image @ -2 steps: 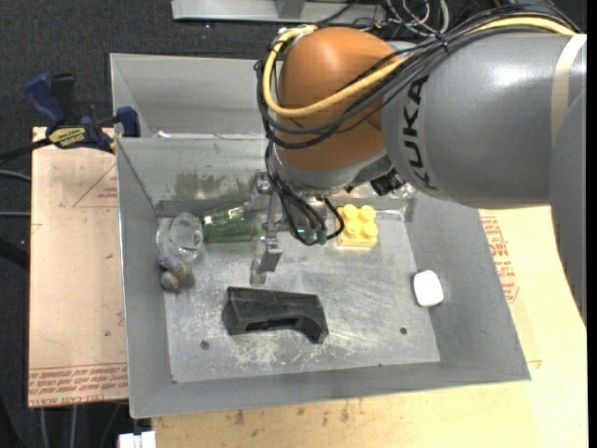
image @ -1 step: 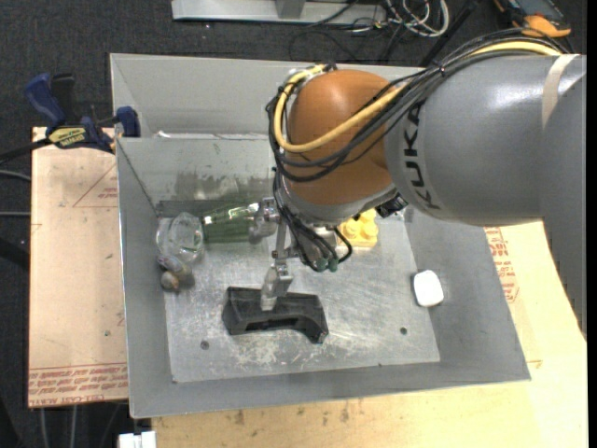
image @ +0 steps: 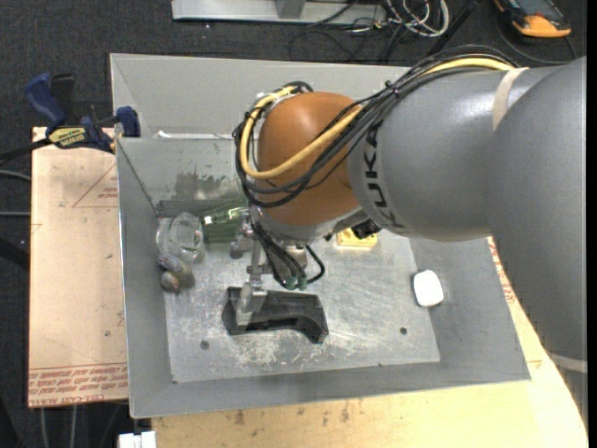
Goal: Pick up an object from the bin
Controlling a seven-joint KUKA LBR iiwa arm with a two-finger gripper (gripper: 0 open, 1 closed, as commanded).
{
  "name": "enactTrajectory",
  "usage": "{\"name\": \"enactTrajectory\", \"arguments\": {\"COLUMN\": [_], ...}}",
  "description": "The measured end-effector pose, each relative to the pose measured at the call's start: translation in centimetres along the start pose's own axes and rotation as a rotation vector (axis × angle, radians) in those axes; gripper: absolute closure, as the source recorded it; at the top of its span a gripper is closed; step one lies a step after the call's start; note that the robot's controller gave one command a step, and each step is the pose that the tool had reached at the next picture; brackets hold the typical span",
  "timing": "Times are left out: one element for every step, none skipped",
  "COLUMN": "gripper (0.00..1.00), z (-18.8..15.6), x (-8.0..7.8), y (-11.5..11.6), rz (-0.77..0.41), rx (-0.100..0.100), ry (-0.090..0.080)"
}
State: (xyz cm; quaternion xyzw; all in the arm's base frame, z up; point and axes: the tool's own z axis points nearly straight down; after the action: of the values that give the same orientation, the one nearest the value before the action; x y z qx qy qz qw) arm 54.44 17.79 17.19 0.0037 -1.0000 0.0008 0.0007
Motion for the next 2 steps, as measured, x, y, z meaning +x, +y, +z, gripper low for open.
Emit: {"name": "enactTrajectory", "arguments": {"gripper": [1.0, 1.0], "z": [8.75, 8.75], "x": [3.14, 3.14], "y": [-0.72, -0.72], "rz": [-0.192, -0.192], "rx": [-0.021, -0.021], "ry": [-0.032, -0.032]}}
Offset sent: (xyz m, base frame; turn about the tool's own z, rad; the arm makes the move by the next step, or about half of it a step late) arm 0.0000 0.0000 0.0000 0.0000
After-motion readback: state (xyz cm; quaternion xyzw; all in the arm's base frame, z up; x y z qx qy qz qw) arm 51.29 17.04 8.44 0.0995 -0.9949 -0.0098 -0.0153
